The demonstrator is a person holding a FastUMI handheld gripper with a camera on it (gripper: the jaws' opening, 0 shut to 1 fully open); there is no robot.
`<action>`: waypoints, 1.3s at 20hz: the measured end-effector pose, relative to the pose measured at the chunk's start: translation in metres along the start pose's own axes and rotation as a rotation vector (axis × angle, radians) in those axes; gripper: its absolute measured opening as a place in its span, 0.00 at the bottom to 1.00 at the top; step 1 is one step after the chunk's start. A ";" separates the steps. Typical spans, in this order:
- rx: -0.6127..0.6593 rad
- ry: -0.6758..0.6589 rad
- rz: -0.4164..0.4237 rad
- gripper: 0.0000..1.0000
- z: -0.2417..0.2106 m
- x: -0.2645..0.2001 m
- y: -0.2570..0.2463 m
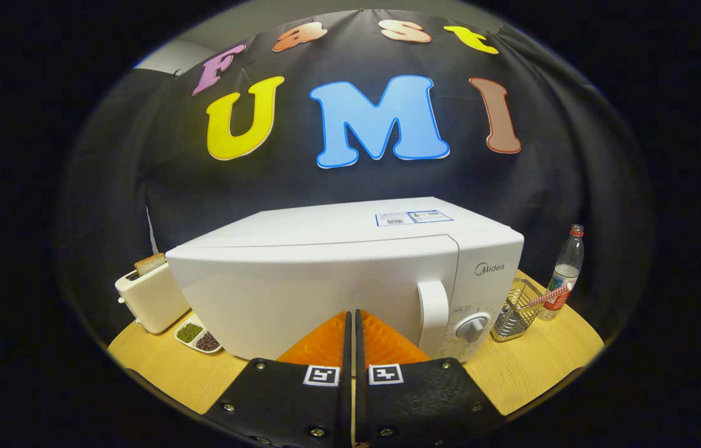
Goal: Open the microwave, put the food inside, and close the microwave door.
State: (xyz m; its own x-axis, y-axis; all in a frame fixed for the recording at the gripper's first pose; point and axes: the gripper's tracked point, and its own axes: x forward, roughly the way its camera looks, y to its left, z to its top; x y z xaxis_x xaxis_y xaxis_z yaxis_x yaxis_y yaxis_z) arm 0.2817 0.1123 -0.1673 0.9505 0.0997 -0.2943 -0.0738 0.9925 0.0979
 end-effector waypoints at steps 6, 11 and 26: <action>-0.025 -0.089 -0.012 0.03 0.031 -0.062 0.002; -0.030 -0.133 -0.038 0.03 0.041 -0.116 -0.003; -0.047 -0.205 -0.039 0.96 0.037 -0.225 0.015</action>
State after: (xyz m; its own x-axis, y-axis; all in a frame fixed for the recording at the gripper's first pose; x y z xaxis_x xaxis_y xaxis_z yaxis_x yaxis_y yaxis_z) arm 0.0778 0.1020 -0.0645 0.9940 0.0497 -0.0970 -0.0455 0.9980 0.0446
